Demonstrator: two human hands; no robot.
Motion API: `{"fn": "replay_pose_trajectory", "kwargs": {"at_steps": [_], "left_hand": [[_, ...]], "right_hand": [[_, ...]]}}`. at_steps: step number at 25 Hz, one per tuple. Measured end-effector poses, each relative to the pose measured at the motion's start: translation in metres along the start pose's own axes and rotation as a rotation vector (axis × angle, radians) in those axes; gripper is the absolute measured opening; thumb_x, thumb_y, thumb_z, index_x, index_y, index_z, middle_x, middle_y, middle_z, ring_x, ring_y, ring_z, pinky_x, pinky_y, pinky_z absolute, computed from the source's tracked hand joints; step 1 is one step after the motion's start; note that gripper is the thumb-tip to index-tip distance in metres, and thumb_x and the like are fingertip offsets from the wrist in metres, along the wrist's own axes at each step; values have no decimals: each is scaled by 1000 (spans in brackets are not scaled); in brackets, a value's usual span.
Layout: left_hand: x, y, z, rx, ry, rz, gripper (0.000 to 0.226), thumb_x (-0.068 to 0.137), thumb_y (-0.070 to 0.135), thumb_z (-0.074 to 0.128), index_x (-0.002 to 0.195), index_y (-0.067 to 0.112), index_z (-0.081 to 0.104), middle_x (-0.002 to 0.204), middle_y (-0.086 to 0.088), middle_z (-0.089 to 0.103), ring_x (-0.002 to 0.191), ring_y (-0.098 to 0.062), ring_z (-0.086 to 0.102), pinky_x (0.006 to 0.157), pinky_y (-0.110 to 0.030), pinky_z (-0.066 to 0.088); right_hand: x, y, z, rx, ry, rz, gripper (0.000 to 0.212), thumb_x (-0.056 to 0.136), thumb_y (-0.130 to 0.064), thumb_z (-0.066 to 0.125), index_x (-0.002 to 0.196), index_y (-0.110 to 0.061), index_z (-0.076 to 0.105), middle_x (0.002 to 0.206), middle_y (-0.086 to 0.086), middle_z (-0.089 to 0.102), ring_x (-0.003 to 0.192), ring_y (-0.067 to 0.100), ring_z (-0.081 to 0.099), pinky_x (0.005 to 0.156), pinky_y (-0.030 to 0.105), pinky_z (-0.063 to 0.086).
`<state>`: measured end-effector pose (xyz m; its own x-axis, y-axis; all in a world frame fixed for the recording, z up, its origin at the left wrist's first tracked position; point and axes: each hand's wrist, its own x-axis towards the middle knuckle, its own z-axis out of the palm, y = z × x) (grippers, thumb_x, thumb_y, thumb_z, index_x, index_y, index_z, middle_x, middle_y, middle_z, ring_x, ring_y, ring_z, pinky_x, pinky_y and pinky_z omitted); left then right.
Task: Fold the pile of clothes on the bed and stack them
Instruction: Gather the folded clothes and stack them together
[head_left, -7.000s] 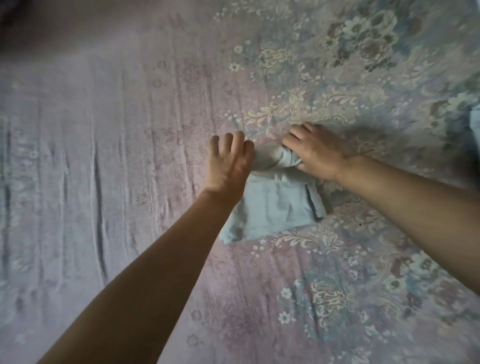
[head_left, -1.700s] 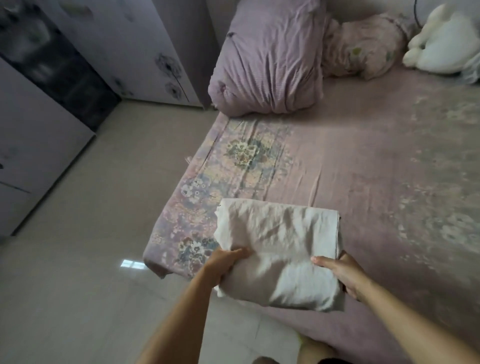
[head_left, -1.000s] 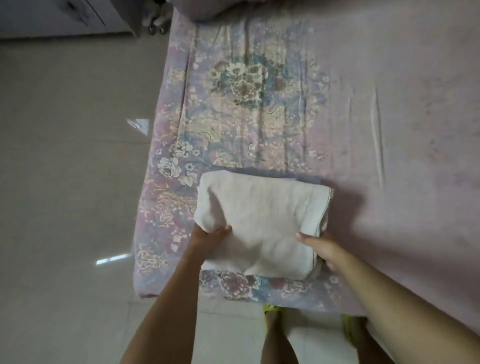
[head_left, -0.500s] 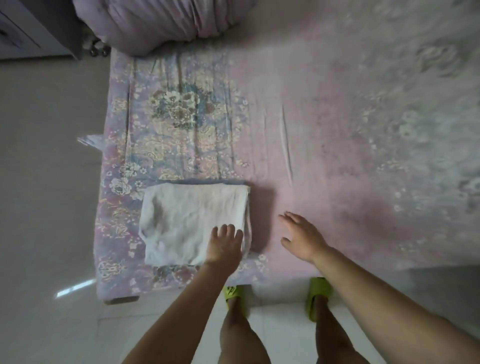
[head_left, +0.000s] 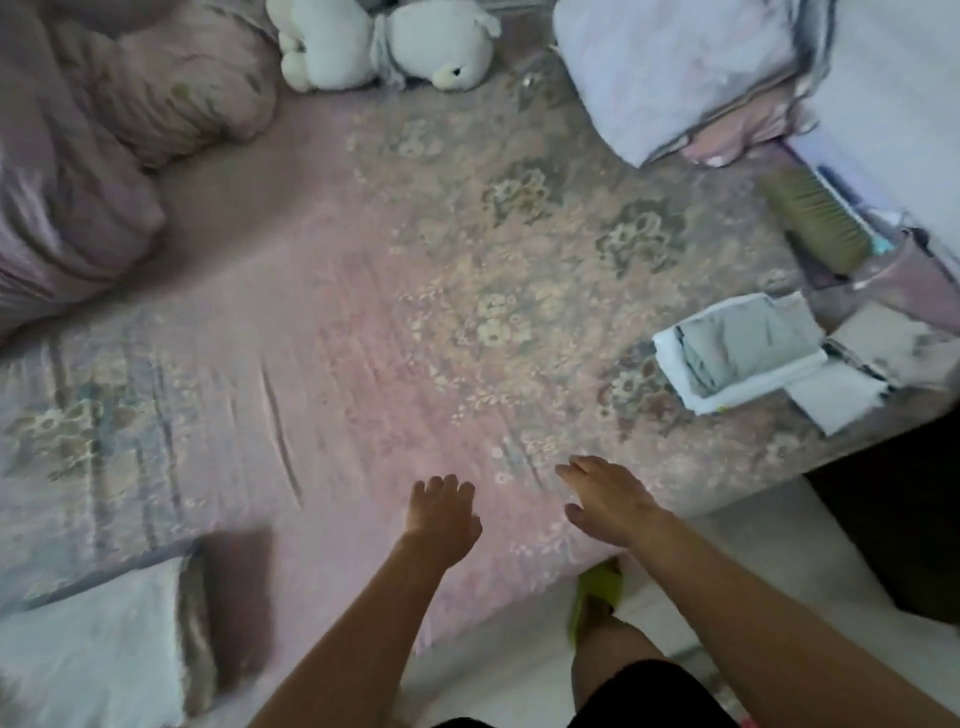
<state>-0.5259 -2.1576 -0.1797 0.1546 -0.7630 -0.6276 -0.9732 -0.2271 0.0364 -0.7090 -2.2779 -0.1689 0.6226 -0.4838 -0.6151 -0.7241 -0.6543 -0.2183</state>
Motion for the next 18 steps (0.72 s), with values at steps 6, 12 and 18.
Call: {"fn": "replay_pose_trajectory", "kwargs": {"at_steps": [6,12,18], "left_hand": [[90,172,-82,59,-12,179,43,99,33,32,137,12,37,139,-10,40,129,-27,37,108,-41,25],[180,241,-109,62,-32,140,47,102,38,27,140,12,35,144,-10,36,132,-28,34,110,-42,23],[297,341,-124,-581,-130,-310,63,97,55,32,140,10,32,141,-12,40,131,-29,40,104,-38,32]], "right_hand": [[-20,167,-40,45,-61,171,51,96,-28,42,144,-17,30,152,6,26,139,22,25,108,35,28],[6,287,-59,166,61,351,51,98,-29,39,147,-18,27,156,4,21,143,20,19,112,34,24],[66,416,-64,373,188,473,73,97,-40,44,150,-4,10,157,13,13,145,25,12,113,36,19]]}}
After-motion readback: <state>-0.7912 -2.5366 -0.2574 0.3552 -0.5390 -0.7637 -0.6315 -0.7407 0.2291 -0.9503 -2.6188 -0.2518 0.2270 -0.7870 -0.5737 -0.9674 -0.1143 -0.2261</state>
